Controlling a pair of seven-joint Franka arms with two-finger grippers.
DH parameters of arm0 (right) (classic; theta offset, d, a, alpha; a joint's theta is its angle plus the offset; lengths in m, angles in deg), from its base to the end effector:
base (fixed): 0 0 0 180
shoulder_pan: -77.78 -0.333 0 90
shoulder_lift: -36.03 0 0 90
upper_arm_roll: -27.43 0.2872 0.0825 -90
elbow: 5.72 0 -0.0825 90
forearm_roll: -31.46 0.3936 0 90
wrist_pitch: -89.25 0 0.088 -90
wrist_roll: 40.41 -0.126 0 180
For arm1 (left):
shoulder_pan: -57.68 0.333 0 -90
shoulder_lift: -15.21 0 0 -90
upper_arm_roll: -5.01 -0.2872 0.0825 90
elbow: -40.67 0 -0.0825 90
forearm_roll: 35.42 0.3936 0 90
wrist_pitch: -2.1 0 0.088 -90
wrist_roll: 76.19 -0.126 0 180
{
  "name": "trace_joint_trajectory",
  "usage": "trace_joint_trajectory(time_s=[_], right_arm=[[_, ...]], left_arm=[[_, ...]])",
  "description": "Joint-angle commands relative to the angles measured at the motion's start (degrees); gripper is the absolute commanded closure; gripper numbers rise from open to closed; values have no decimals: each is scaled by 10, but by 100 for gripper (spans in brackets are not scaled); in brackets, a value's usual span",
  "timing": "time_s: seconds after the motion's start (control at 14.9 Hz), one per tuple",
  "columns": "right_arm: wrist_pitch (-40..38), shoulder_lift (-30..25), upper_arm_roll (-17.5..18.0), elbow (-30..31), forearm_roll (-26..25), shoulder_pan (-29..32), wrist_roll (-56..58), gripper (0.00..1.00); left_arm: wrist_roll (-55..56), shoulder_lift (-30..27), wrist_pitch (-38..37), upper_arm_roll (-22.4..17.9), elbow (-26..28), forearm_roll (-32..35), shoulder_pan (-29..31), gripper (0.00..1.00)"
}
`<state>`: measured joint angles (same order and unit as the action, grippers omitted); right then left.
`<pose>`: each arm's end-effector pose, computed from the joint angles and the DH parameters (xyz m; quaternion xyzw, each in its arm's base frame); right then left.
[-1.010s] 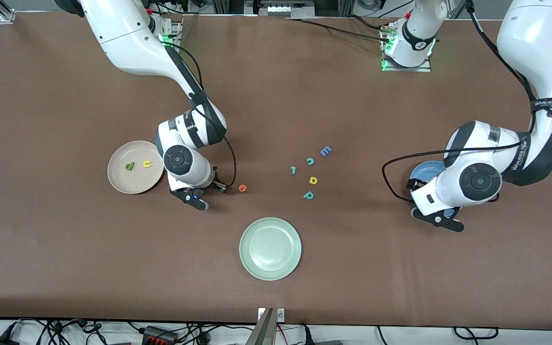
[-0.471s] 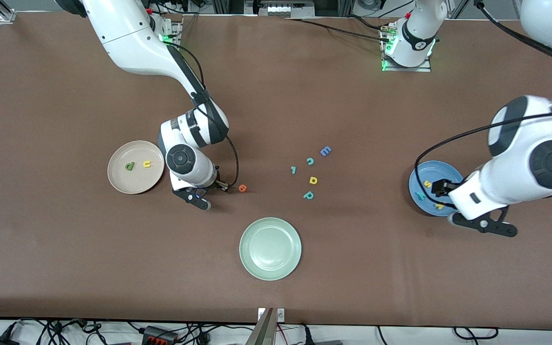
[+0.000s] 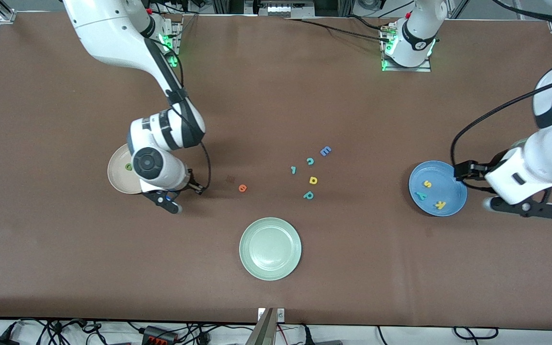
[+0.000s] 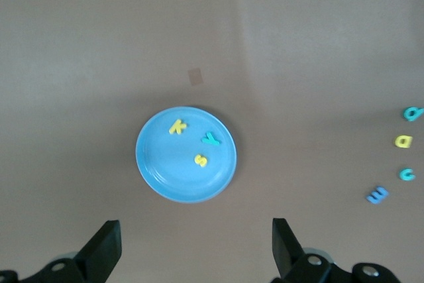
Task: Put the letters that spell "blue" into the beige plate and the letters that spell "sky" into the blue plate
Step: 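Raise the left gripper to rest while the right gripper carries the L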
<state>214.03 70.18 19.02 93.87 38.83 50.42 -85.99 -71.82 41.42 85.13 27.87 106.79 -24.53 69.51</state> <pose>0.6014 0.2171 0.1772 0.9628 -0.2599 -0.0667 0.0326 0.6595 -0.0476 0.4985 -0.9970 0.0396 0.0638 0.0163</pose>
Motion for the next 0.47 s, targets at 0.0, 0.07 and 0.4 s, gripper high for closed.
trace_joint_trajectory(time_s=[0.0,0.07,0.4], right_arm=[[4,-75,-34,101,-6,-1,62,100],[4,-99,-47,130,-6,-1,85,100],[5,-134,-91,189,-6,2,173,98]], left_arm=[[-3,-90,1,-134,79,-102,-58,0],[-4,-124,27,-152,131,-108,-68,0],[-6,-265,213,-221,340,-104,-130,0]])
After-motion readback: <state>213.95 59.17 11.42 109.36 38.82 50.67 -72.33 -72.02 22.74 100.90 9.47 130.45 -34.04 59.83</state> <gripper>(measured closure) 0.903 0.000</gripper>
